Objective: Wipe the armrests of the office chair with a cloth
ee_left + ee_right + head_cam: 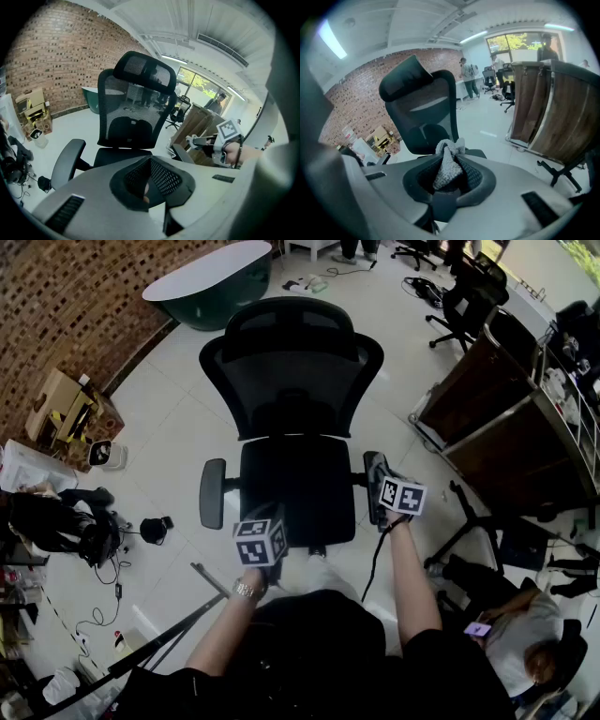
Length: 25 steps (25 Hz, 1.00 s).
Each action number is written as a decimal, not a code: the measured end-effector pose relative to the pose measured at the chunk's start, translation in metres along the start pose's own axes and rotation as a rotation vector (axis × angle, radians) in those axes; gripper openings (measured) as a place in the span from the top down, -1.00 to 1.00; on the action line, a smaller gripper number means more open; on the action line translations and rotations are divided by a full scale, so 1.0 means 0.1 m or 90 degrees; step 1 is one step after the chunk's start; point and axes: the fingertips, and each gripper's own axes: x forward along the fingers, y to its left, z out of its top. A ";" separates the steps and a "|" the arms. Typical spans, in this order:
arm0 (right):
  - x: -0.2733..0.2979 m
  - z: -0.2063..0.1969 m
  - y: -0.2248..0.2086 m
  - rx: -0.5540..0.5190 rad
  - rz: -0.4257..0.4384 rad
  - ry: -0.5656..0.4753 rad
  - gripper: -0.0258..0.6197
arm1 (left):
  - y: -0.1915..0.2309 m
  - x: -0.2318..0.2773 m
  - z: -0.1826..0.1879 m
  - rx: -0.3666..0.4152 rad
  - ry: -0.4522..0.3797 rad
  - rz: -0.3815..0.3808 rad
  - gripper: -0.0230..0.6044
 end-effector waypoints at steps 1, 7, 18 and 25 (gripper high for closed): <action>0.16 0.05 -0.12 -0.009 0.007 0.016 0.72 | -0.03 0.01 0.02 -0.001 -0.001 0.000 0.91; 0.98 0.15 -0.56 -0.086 0.013 0.127 0.72 | -0.02 0.15 0.07 0.003 0.018 0.015 0.91; 1.05 -0.25 -0.50 -0.070 0.014 0.142 0.72 | 0.10 0.36 0.31 -0.008 0.007 0.017 0.91; 0.60 -0.87 -0.26 -0.092 0.018 0.157 0.72 | -0.02 0.48 0.45 0.015 0.006 -0.029 0.91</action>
